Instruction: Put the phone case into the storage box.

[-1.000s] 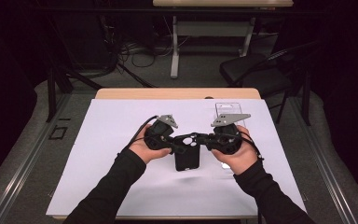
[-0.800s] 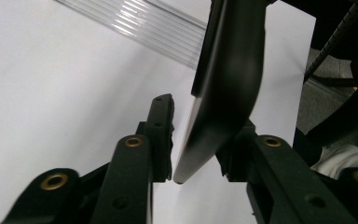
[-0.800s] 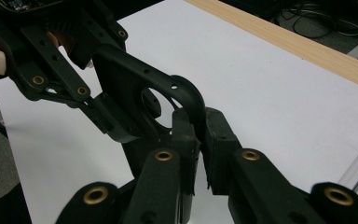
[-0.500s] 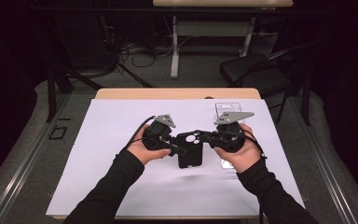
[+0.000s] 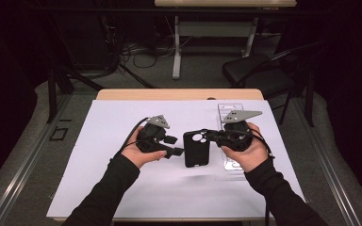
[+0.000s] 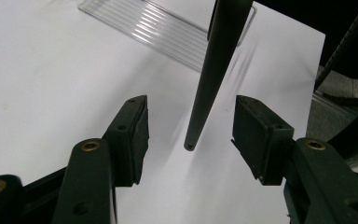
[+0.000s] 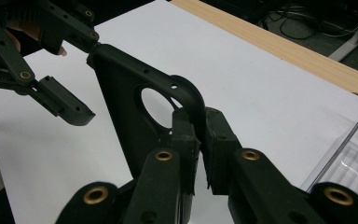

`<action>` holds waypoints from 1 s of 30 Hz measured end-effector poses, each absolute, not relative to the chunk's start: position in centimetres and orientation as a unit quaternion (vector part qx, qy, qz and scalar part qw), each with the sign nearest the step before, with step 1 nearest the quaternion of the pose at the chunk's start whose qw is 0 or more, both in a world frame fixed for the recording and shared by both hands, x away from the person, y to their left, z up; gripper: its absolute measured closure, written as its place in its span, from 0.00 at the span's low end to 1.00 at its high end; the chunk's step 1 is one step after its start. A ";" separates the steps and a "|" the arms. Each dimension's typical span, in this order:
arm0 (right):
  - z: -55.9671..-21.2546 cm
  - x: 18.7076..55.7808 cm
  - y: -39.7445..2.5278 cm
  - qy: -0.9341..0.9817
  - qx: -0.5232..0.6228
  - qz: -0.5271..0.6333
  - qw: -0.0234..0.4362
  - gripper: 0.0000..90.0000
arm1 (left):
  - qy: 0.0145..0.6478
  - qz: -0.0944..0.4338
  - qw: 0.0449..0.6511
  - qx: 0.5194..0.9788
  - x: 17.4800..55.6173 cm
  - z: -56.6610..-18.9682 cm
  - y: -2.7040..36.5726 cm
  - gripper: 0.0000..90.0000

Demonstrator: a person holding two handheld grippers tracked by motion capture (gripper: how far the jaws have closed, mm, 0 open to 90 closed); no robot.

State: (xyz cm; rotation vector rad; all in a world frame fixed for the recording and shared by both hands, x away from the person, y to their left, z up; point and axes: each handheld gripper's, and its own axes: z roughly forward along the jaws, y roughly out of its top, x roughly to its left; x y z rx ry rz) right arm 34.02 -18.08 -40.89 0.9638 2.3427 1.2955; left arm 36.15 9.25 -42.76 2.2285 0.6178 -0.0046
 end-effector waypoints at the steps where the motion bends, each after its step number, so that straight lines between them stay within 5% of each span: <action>1: -40.8 34.0 -18.2 0.814 0.335 0.450 0.149 0.94 | 0.246 0.000 0.405 0.881 36.1 -42.8 9.4 0.51; 15: -40.5 34.1 -18.9 0.812 0.337 0.449 0.157 0.94 | 0.282 0.014 0.409 0.868 35.7 -44.4 12.1 0.49; 30: -39.9 34.4 -20.3 0.806 0.338 0.455 0.171 0.94 | 0.328 0.043 0.414 0.848 35.1 -45.6 14.4 0.30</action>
